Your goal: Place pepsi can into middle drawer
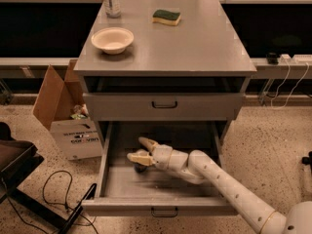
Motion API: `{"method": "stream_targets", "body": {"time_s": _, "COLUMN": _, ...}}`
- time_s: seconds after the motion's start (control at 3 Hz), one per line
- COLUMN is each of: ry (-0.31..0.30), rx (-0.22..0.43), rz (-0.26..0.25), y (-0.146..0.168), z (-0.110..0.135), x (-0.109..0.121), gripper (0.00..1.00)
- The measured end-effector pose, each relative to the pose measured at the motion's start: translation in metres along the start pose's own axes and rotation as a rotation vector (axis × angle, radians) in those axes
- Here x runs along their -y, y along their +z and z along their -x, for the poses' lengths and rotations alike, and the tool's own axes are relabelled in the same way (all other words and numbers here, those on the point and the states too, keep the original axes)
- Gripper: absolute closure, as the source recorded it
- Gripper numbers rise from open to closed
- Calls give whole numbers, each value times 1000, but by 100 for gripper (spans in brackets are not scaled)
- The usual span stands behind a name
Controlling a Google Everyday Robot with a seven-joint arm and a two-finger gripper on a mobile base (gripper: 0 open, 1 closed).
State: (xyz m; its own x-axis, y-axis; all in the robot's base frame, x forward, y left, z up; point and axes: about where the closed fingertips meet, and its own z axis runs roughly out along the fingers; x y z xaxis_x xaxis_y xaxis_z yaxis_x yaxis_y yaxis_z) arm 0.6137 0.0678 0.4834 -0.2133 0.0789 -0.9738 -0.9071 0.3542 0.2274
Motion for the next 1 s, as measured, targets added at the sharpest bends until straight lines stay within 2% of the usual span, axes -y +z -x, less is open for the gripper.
{"method": "stream_targets", "body": {"time_s": 0.67, "ry": -3, "rx": 5, "rz": 19, "y": 3, "z": 2, "x": -3, "gripper": 0}}
{"method": "stream_targets", "body": {"time_s": 1.0, "ry": -10, "rx": 12, "rz": 57, "y": 9, "z": 5, "x": -9, "gripper": 0}}
